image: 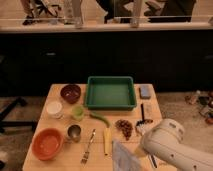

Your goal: Place towel in paper cup

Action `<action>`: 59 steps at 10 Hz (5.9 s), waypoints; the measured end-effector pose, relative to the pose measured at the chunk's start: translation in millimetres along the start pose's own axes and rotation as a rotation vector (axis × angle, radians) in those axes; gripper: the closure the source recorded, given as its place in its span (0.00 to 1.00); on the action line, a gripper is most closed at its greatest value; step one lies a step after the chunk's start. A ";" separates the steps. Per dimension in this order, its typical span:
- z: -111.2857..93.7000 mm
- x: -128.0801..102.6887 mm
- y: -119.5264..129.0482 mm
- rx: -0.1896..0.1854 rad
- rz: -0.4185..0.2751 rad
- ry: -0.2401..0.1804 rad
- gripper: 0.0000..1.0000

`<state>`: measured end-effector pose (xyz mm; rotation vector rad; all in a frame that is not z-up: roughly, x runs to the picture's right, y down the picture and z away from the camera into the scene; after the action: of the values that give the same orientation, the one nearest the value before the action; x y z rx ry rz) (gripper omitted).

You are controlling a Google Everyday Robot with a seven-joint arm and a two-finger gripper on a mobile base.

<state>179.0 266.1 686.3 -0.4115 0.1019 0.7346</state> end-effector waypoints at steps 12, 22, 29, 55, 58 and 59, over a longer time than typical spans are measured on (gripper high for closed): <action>40.3 -51.6 80.5 -0.168 -0.154 0.031 0.20; 84.3 -36.6 99.5 -0.202 -0.149 0.071 0.20; 96.2 -34.2 106.5 -0.238 -0.157 0.087 0.31; 6.4 -96.8 78.9 -0.147 -0.602 -0.156 1.00; 6.4 -96.9 79.1 -0.147 -0.603 -0.156 1.00; 6.4 -96.9 79.1 -0.147 -0.603 -0.156 1.00</action>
<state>53.9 260.2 688.7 -0.4919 -0.2188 0.1767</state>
